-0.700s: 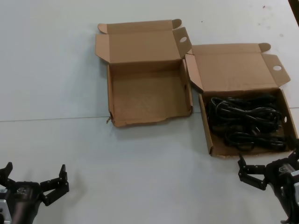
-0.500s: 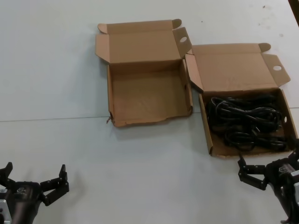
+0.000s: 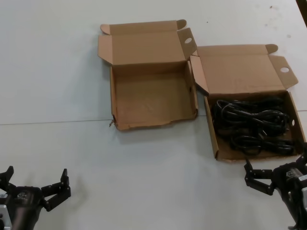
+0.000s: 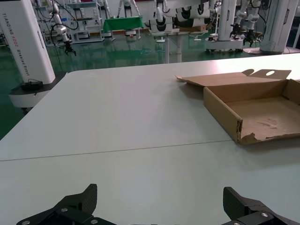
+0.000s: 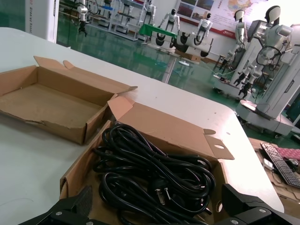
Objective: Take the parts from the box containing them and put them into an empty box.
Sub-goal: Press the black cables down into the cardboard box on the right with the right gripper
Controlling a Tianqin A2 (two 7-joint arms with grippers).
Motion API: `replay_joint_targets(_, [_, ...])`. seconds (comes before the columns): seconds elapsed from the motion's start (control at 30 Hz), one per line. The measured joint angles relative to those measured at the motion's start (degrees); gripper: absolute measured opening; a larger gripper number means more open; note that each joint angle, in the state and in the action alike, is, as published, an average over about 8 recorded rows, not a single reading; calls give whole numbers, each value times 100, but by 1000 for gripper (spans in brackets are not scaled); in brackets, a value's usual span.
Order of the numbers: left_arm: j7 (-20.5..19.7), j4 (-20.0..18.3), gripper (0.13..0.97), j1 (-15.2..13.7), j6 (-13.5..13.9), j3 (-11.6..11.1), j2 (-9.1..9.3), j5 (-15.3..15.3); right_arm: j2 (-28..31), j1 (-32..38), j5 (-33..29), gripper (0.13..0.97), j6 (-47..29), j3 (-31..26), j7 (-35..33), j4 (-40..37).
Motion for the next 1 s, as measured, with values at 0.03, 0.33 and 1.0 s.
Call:
replay_joint_targets(0.03, [0,0,955,0,0,0,0,0,0,0,0,966,0,0,0,0])
replay_joint_targets(0.33, [0,0,903,0,0,0,0,0,-68,6,-82,966,-30,49,0,-7])
replay_joint_targets(1.0, [0,0,632,0,0,1,0,0,2485,752,1894,966,1884,-2325,0,1047])
